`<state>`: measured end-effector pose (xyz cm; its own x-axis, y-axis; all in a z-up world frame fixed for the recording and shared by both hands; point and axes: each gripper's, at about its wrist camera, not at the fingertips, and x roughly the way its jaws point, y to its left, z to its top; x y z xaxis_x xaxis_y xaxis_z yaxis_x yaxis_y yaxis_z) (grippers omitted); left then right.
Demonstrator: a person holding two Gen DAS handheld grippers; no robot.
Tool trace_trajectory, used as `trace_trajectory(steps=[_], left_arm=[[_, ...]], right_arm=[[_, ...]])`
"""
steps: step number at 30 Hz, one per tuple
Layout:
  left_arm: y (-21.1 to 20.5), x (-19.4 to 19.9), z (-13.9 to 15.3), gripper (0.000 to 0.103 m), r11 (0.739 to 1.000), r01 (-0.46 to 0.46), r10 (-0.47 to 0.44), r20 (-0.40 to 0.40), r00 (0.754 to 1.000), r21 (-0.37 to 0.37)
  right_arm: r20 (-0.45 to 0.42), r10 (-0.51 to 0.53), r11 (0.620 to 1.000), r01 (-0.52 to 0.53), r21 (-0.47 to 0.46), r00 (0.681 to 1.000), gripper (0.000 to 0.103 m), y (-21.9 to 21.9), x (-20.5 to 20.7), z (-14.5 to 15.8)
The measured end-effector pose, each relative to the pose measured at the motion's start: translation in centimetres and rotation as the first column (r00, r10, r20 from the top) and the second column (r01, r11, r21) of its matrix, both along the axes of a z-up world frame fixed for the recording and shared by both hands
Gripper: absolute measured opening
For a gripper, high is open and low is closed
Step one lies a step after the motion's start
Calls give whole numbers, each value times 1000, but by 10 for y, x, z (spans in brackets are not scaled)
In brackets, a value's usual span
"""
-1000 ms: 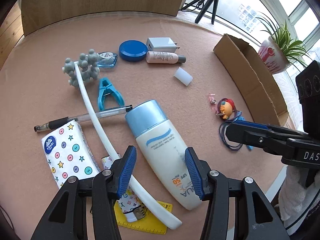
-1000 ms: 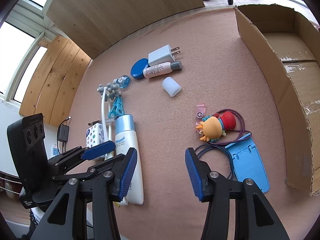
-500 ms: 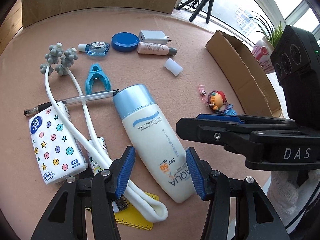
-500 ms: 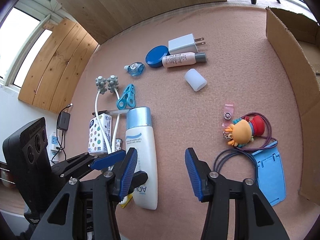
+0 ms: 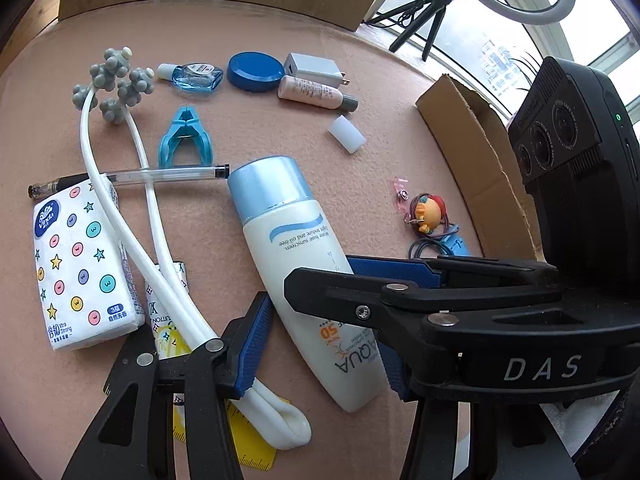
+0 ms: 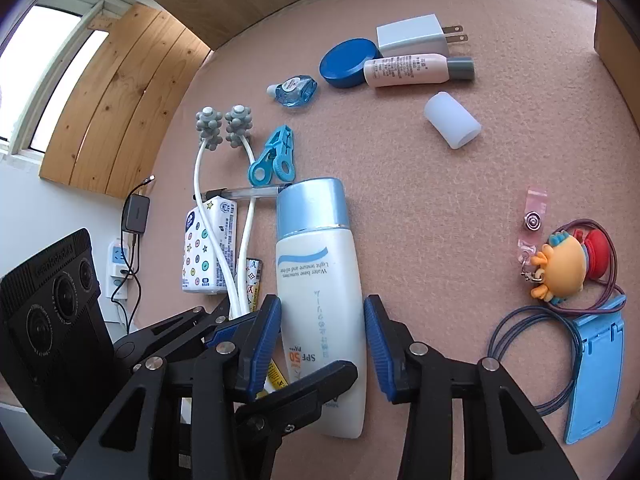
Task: Organize objects
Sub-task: 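Close the right gripper around the sunscreen bottle and lift it, then carry the bottle into the cardboard box and open the right gripper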
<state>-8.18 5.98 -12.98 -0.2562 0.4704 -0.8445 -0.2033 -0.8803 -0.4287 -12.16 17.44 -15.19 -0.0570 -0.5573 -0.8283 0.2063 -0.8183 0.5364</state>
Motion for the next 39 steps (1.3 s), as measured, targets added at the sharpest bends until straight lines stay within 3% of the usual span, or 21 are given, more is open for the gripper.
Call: trace_trajectory(steps=[11, 22, 39], left_arm=[[38, -3, 32, 52, 1000, 9, -8, -71, 997, 22], [130, -13, 75, 52, 991, 127, -118, -173, 978, 44], [260, -23, 81, 52, 961, 272, -257, -216, 942, 41]], right_arm=[[-53, -71, 997, 69, -25, 996, 38, 32, 10, 27], [-178, -192, 981, 191, -21, 965, 38, 110, 19, 82], [-223, -391, 918, 397, -18, 893, 38, 237, 28, 95]])
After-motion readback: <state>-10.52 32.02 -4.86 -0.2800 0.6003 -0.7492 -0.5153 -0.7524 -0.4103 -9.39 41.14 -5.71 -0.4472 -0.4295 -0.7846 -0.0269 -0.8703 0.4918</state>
